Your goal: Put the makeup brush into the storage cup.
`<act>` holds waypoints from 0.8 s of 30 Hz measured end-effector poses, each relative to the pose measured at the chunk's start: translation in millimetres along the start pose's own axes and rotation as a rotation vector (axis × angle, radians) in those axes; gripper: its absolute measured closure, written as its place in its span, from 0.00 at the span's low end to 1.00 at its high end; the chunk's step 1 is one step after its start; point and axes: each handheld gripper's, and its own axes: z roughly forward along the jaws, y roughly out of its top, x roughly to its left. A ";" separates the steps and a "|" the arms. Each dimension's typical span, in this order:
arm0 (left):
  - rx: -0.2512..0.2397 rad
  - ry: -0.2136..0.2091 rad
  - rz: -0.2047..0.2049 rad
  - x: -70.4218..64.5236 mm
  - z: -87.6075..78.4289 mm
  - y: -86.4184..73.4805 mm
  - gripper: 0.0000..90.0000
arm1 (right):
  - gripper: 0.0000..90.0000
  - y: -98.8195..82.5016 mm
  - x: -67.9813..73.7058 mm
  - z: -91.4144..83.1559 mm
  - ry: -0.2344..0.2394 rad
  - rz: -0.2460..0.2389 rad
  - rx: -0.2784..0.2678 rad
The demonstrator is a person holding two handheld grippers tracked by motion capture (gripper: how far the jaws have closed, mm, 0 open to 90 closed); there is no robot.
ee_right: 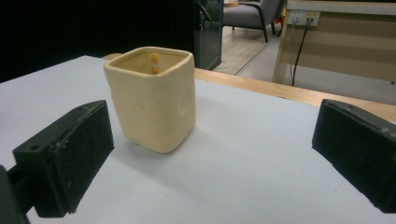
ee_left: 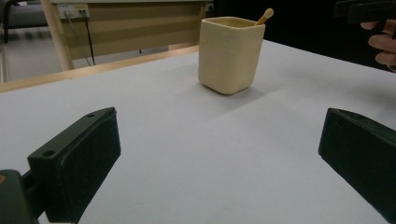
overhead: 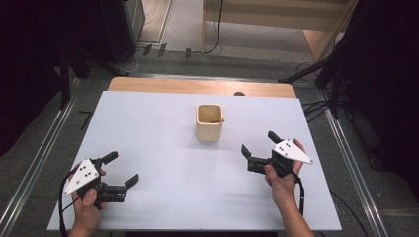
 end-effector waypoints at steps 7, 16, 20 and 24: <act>-0.003 0.001 -0.002 0.1 -0.4 0.1 0.00 | 0.00 -6.8 -9.6 -13.9 -0.017 0.001 0.005; -0.007 0.008 -0.008 1.7 -2.3 0.2 0.00 | 0.00 -16.2 -22.0 -29.3 -0.042 0.012 0.013; -0.010 0.010 -0.011 2.0 -2.6 0.1 0.00 | 0.00 -19.6 -26.3 -34.8 -0.048 0.008 0.019; -0.011 0.010 -0.011 2.1 -2.9 0.3 0.00 | 0.00 -23.3 -28.9 -40.7 -0.057 0.015 0.022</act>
